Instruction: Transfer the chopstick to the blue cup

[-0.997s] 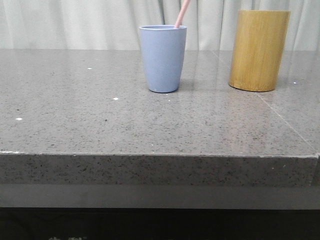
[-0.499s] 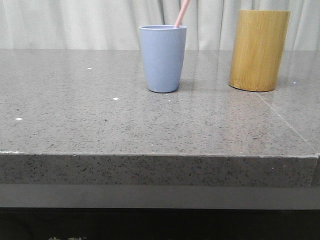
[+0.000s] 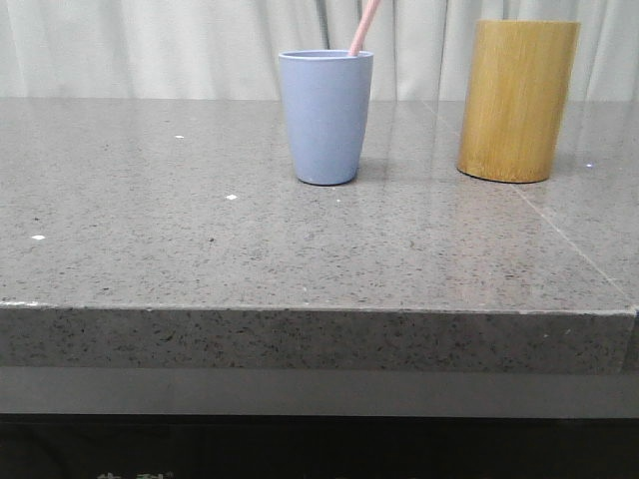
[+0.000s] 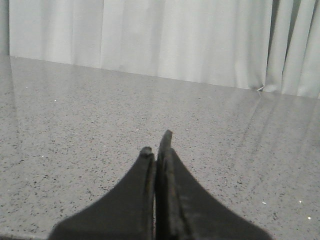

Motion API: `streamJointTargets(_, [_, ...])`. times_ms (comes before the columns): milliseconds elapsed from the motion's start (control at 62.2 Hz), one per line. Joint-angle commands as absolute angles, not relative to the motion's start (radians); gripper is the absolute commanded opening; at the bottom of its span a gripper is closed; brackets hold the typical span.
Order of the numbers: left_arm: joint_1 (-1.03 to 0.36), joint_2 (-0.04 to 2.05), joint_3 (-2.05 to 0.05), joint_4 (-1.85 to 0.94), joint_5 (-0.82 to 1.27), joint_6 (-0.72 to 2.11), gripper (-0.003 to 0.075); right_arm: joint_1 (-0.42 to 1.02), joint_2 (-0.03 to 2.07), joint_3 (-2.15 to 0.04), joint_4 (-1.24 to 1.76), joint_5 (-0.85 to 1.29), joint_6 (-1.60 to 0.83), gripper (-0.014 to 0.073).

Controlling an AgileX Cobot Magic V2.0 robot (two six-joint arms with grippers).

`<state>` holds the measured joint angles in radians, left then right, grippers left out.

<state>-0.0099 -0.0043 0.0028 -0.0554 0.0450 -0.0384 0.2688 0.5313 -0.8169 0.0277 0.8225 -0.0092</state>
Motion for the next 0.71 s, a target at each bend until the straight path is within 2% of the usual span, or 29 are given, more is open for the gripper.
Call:
streamJointTargets(0, [-0.015, -0.027, 0.016, -0.062, -0.038, -0.037, -0.0019, 0.261, 0.534, -0.842, 0.016, 0.751, -0.011, -0.0069])
streamJointTargets(370, [-0.015, -0.027, 0.016, -0.062, -0.038, -0.037, -0.0019, 0.236, 0.486, -0.824, 0.008, 0.738, -0.011, -0.0069])
streamJointTargets(692, [-0.015, -0.027, 0.016, -0.062, -0.038, -0.037, -0.0019, 0.011, 0.165, -0.424, 0.075, 0.355, -0.011, -0.0068])
